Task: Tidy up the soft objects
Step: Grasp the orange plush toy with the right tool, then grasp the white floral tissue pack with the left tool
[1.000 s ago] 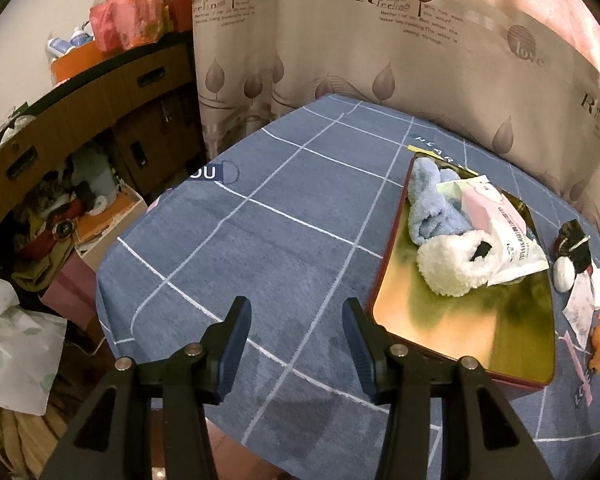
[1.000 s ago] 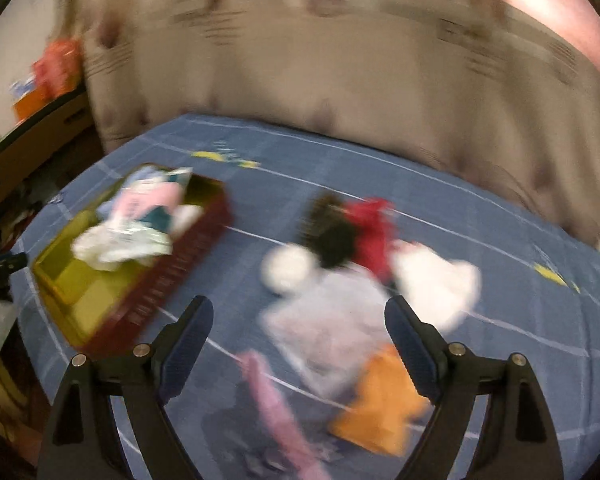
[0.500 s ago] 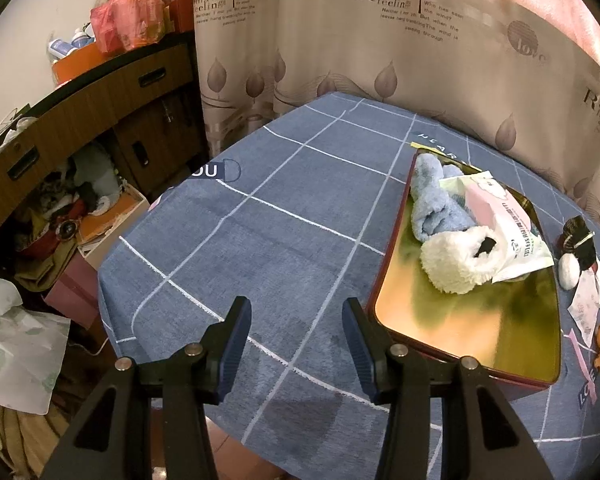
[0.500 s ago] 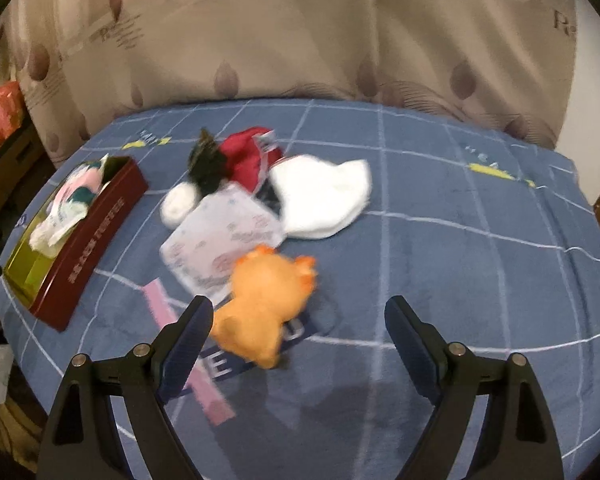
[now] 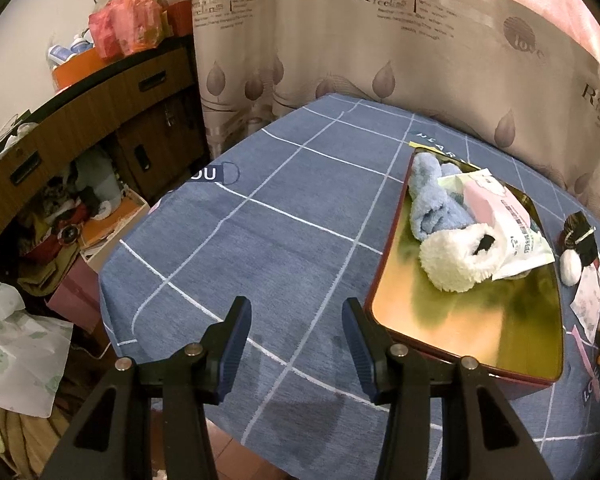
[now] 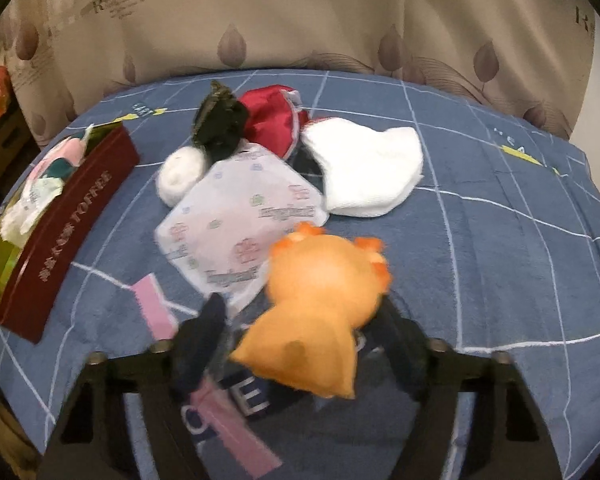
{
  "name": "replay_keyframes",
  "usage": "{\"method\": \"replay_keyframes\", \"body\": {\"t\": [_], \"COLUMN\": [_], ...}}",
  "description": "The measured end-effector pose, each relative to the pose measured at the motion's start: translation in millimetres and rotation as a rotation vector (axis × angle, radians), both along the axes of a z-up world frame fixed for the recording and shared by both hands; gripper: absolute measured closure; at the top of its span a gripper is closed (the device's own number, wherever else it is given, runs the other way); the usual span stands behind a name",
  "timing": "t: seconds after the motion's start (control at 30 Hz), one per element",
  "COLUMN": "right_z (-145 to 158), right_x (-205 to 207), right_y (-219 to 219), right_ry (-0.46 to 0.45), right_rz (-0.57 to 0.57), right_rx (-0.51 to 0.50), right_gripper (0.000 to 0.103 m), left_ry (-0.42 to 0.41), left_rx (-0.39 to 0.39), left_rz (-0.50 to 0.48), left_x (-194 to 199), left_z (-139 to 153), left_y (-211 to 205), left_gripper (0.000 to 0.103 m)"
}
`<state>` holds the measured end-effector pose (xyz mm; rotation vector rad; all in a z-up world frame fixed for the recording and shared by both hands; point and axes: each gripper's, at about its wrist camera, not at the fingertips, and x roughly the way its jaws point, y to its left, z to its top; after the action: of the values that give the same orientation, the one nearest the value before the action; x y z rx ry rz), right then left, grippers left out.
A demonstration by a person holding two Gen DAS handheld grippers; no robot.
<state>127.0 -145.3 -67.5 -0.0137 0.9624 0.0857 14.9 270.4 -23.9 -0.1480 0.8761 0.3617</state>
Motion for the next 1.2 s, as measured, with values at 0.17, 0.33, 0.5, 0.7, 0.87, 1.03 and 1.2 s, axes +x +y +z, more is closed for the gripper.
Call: {"method": "replay_keyframes", "body": {"t": [0.17,0.33,0.5,0.7,0.87,1.03,1.2], "right_z": [1.3,9.6,18.8,16.1,12.8,6.7,-1.7], "right_x": [-0.4,-8.1,0.6,4.6,5.4,10.8,18.5], "right_y": [-17.1,-41.4,-81.0,-116.2,-132.9,-137.7,-143.3], "right_ry": [-0.013,-0.067,-0.103,-0.103,-0.102,-0.115,-0.08], "right_rz": [0.015,0.014,-0.062,-0.1,-0.094,-0.089,-0.107], "right_rx": [0.053,0.056,0.003,-0.035,-0.047,-0.054,-0.035], "right_gripper": [0.049,0.053,0.057,0.057,0.057,0.057,0.057], "left_ry": [-0.014,-0.069,-0.088,-0.124,-0.088,-0.024,0.052], "left_rx": [0.061,0.175,0.142,0.165,0.073,-0.045,-0.078], "left_rz": [-0.023,-0.044,-0.103,-0.259,-0.461,-0.704,-0.872], "left_x": [-1.4,-6.5,-4.8,4.6,23.2,43.4,62.7], "left_z": [2.5,21.8,38.5,53.3,46.3,24.8,1.7], "left_y": [-15.6,-26.4,-39.6,-92.1,-151.4,-222.4,-284.4], "left_gripper": [0.055,0.053,0.047,0.047,0.047,0.047,0.044]}}
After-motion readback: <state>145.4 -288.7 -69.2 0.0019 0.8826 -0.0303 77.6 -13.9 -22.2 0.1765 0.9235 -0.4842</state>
